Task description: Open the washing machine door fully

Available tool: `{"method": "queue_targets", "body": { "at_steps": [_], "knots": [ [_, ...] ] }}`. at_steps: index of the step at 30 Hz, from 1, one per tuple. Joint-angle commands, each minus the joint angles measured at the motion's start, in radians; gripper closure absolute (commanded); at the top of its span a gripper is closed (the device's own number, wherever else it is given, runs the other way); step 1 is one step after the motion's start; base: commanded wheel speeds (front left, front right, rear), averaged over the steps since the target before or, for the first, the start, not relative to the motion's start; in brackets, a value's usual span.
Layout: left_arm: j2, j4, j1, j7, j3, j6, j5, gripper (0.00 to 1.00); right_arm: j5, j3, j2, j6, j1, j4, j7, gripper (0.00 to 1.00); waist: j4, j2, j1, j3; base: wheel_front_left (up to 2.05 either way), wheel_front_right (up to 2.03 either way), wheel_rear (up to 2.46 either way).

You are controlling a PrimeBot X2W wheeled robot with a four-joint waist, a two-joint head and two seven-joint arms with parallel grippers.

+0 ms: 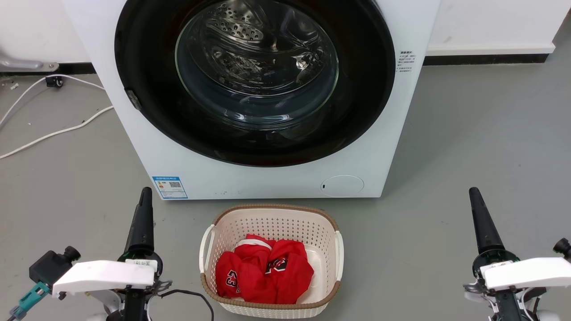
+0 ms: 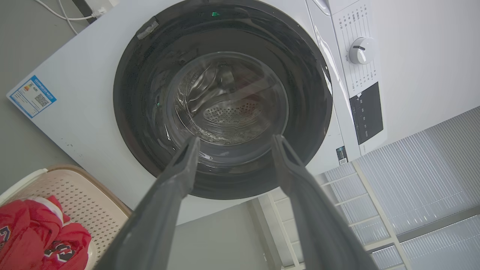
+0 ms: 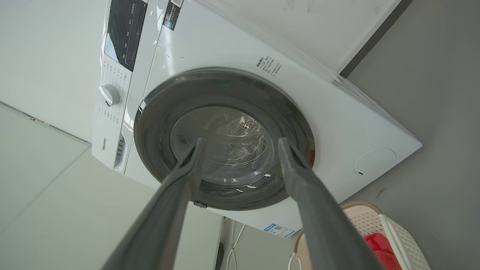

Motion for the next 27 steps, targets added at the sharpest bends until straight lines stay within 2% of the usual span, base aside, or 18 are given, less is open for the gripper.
{"method": "queue_targets", "body": {
  "at_steps": [1,14,27],
  "knots": [
    [0.003,-0.028,-0.006,-0.011,0.000,-0.003,0.049,0.00,-0.060,0.004,-0.001,0.000,-0.007,-0.029,-0.012,0.00,0.000,0.0000,0.0000,0.000,0.00,0.00,0.00],
    [0.003,-0.043,0.010,-0.058,-0.005,-0.004,0.323,0.00,-0.353,0.002,0.001,0.000,0.015,-0.041,-0.058,0.00,0.000,0.0000,0.0000,0.000,0.00,0.00,0.00],
    [0.003,-0.042,0.017,-0.097,-0.004,0.001,0.507,0.00,-0.543,0.004,0.002,0.000,0.027,-0.047,-0.081,0.00,0.002,0.0000,0.0000,-0.001,0.00,0.00,0.00]
  ]
}}
